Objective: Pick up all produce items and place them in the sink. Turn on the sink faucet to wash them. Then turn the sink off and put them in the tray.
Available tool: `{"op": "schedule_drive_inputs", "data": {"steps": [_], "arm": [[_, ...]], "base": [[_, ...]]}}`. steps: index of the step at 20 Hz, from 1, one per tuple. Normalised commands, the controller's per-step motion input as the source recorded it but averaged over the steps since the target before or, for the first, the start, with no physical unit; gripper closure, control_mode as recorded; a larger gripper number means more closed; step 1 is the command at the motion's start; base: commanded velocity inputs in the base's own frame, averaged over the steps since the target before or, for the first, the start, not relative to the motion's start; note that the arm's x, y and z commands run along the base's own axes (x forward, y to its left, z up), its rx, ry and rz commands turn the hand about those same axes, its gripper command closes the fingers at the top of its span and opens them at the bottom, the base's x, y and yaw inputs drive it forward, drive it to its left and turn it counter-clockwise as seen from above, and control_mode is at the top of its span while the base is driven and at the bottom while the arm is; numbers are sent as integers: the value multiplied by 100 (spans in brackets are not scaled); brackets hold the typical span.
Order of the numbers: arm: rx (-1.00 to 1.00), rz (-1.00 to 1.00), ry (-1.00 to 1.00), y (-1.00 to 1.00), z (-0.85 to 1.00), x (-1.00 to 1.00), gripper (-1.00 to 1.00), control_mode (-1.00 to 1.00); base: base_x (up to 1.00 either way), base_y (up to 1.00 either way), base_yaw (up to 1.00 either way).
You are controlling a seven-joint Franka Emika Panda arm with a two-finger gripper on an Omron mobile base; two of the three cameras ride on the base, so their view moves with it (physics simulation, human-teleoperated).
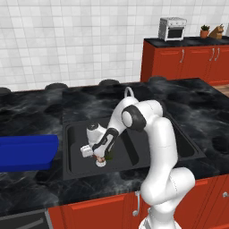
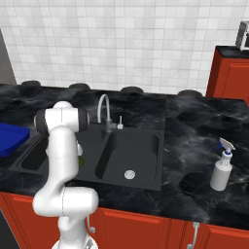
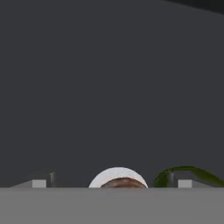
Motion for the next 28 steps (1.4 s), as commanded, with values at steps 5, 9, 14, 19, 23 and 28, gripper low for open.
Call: {"op": "schedule_drive_inputs", "data": {"steps": [5,9,14,19,23,28], "arm": [[0,0,7,-1,-20,0,-100,-100],[0,0,0,0,-6,0,-100,-100],[-2,0,-1,0,-2,0,-100,-100],[0,0,3,0,-17,0,-100,-100],[0,0,7,0,-26,-10,-100,-100],[0,0,5,-1,-23,-23,-100,-100]], "base": [[0,0,0],[0,0,0],[0,0,0],[0,0,0],[0,0,0],[0,0,0]]}}
